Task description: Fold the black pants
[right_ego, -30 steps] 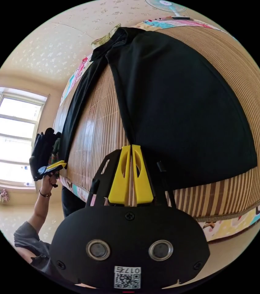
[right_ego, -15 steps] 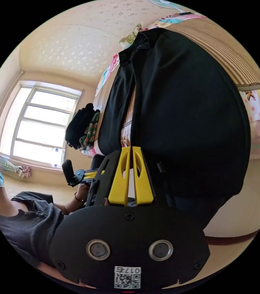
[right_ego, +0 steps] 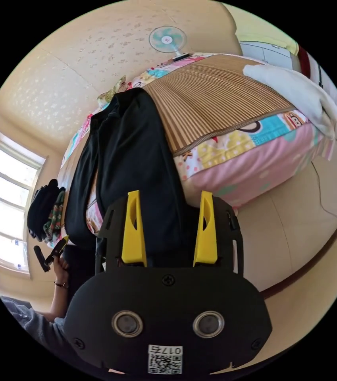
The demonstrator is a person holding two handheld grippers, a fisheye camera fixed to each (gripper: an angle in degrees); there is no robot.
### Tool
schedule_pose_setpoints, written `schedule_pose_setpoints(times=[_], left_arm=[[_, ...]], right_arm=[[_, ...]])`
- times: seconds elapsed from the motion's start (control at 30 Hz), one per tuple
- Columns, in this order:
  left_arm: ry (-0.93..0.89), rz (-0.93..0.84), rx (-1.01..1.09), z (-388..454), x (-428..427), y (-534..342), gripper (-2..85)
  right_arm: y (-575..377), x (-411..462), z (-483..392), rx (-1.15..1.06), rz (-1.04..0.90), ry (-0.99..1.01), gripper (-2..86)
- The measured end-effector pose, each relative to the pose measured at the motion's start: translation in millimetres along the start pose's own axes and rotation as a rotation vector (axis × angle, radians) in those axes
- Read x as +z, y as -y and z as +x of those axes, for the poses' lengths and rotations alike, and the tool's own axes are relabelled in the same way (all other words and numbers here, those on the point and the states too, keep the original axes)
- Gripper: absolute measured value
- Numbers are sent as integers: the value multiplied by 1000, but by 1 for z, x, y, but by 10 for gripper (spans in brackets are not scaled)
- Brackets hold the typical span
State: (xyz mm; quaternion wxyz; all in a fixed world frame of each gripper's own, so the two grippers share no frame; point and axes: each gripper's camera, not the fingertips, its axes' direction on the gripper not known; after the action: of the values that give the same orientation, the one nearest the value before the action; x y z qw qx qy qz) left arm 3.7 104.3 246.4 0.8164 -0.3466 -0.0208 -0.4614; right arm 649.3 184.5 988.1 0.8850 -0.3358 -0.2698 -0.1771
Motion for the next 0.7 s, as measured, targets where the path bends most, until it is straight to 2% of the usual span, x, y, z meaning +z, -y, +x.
schedule_pose_setpoints(times=[0.07, 0.13, 0.2, 0.3, 0.33, 0.37, 0.43, 0.5, 0.57, 0.6, 0.63, 0.7], left_arm=[[73, -30, 30, -3, 11, 16, 111], [85, -25, 50, -11, 12, 21, 81], [21, -49, 70, -25, 13, 28, 24], [-162, -83, 162, -46, 10, 45, 8], [-285, -95, 267, -47, 3, 52, 7], [-378, -93, 386, -42, -7, 55, 7], [-450, -131, 524, -37, -15, 57, 12], [-475, -173, 559, -45, -13, 63, 25], [-509, -87, 421, -90, -17, 77, 50], [-536, -54, 377, -105, -20, 82, 58], [-625, 22, 286, -138, -28, 92, 70], [-781, 118, 194, -182, -34, 102, 78]], right_arm=[[-1, 12, 25, 25, -109, 89, 169], [-6, 21, 51, 27, -206, 294, 101], [-17, 3, 66, 38, -132, 392, 74], [-29, -33, 85, -36, 27, 736, 41], [-32, -47, 87, -100, 91, 876, 34], [-32, -55, 86, -138, 120, 930, 31], [-33, -84, 75, -314, 205, 1066, 24], [-30, -96, 65, -399, 214, 1095, 21], [-23, -95, 55, -365, 166, 1040, 19], [-19, -93, 41, -344, 129, 960, 18], [-19, -93, 16, -380, 89, 830, 17], [-25, -90, -38, -503, 52, 689, 17]])
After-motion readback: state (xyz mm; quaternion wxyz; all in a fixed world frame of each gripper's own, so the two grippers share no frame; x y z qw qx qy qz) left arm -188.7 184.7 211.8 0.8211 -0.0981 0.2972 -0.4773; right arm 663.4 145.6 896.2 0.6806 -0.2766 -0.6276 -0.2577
